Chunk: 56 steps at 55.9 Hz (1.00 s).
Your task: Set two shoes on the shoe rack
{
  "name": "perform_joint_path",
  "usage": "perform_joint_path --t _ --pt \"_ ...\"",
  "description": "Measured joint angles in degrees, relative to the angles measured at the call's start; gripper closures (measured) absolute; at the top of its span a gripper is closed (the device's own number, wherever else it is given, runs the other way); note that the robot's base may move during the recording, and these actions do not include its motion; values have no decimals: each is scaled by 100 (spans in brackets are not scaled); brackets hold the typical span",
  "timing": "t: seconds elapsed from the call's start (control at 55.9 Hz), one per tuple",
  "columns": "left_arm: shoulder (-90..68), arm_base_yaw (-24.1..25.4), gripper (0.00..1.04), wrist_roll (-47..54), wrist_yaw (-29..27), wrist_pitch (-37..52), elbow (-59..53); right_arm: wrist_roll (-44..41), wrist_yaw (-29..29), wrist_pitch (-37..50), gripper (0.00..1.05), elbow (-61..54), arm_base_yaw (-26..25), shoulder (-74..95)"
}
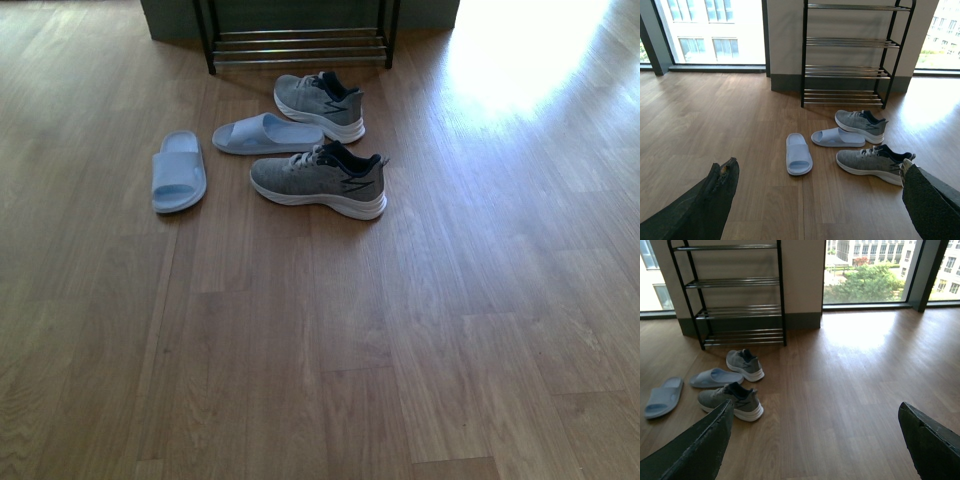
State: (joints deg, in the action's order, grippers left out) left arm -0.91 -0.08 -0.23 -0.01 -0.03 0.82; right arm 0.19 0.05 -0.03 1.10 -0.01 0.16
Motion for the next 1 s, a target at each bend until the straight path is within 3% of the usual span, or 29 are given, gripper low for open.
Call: perform_joint_path --t 1.001 --pt "0 0 9 0 0 0 0 0 0 0 9 0 0 0"
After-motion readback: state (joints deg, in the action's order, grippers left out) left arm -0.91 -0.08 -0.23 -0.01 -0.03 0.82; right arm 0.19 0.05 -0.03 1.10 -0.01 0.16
